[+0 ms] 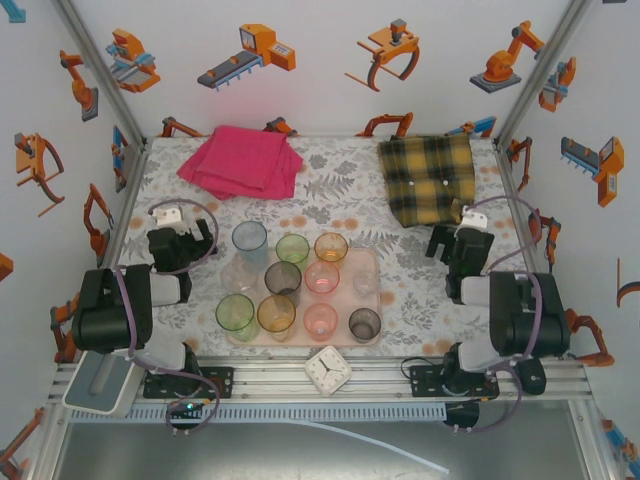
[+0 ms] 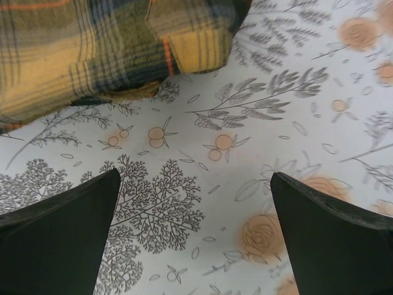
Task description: Place the glasses into the tray
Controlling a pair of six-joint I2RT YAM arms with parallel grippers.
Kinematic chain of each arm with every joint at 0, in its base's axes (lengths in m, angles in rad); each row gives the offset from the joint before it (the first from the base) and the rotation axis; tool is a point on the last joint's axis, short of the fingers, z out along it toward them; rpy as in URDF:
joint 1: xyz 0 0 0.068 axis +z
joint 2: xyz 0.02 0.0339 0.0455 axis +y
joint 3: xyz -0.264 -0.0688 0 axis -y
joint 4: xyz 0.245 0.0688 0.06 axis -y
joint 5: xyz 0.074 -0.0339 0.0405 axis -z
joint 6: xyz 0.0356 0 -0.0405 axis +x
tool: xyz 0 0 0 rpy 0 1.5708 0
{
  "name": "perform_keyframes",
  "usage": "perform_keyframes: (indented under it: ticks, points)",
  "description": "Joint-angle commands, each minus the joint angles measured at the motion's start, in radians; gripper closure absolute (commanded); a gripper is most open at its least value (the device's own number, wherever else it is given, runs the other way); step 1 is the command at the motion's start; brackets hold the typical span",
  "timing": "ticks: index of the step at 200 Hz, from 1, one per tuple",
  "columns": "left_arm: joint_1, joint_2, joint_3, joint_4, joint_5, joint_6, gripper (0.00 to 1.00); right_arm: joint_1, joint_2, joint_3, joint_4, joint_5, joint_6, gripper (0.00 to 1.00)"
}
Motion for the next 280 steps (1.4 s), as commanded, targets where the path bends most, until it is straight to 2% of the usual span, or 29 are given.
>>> perform_keyframes:
  ticks: [1, 280]
  points:
    - [-0.01, -0.005, 0.024, -0.006, -0.007, 0.018, 0.03, -0.008, 0.021, 0.036, 0.103, -0.091, -0.033, 0.0]
    - [-0.046, -0.001, 0.054, -0.057, -0.047, 0.054, 0.03, -0.008, 0.02, 0.036, 0.101, -0.098, -0.032, 0.01]
